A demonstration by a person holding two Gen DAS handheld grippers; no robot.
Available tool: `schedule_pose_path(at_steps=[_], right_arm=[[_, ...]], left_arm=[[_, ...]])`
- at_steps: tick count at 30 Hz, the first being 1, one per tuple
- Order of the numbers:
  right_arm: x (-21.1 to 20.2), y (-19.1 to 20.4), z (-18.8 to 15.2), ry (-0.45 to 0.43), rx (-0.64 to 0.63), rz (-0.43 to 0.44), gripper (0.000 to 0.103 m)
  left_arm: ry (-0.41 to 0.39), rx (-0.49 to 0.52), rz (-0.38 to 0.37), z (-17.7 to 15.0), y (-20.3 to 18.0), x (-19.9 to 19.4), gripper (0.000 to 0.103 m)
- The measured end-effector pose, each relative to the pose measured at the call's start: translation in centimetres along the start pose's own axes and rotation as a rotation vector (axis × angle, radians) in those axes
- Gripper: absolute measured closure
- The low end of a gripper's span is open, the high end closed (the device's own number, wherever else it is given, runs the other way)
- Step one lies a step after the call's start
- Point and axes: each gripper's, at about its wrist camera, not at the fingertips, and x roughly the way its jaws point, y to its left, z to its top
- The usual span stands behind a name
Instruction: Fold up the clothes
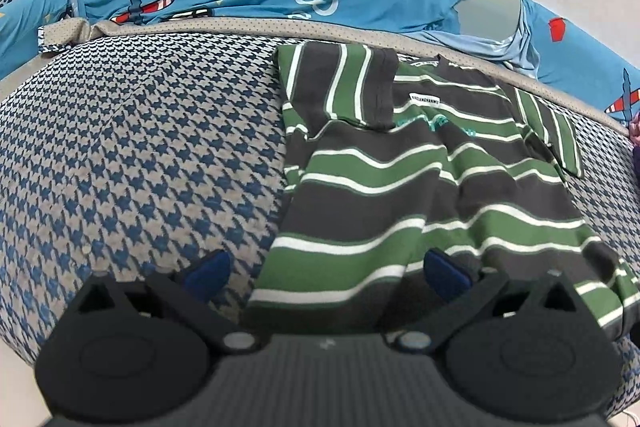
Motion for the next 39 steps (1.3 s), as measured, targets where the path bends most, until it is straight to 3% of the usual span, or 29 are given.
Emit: schedule_pose_path(at_steps=[7,11,13,18,21,27,31,39], right_arm=[[1.6,0.0,-0.7,0.02,-0.032,-0.035,0.074],[2.1,-0.3,-0.7,0.02,-0.017,-0.027,0.094],[2.2,-0.4,-0.7,0.017,-0.004,-0.021,0.096],[1.4,-4.0,0.5,0.019,0.293,0.094,0.097],[0.7,-6.6,0.9,0.007,0.463,0.111,0.097],[-0.2,-9.5,0.8,0.003,0.618,0.088,0.097],[0.2,-9.0,0.6,0.059,0.511,-0.093,0.096],[0.3,-8.6,0.8,0.041,0.474,-0.059,0.096]], left_arm=[[0.018,0.025,-0.006,-0.4,-0.5,0.6,0.0],[0.034,0.039,0.001,-0.8,-0.7,1.2,0.0],[0.042,0.047,0.006,-1.0,-0.8,1.4,0.0],[0.049,0.06,0.014,-1.2,-0.8,1.7,0.0],[0.048,0.063,0.021,-1.2,-0.7,1.8,0.0],[0.047,0.055,0.031,-1.1,-0.3,2.0,0.0],[0.05,0.059,0.049,-1.1,-0.2,1.9,0.0],[0.047,0.001,0.051,-0.8,0.7,1.3,0.0]])
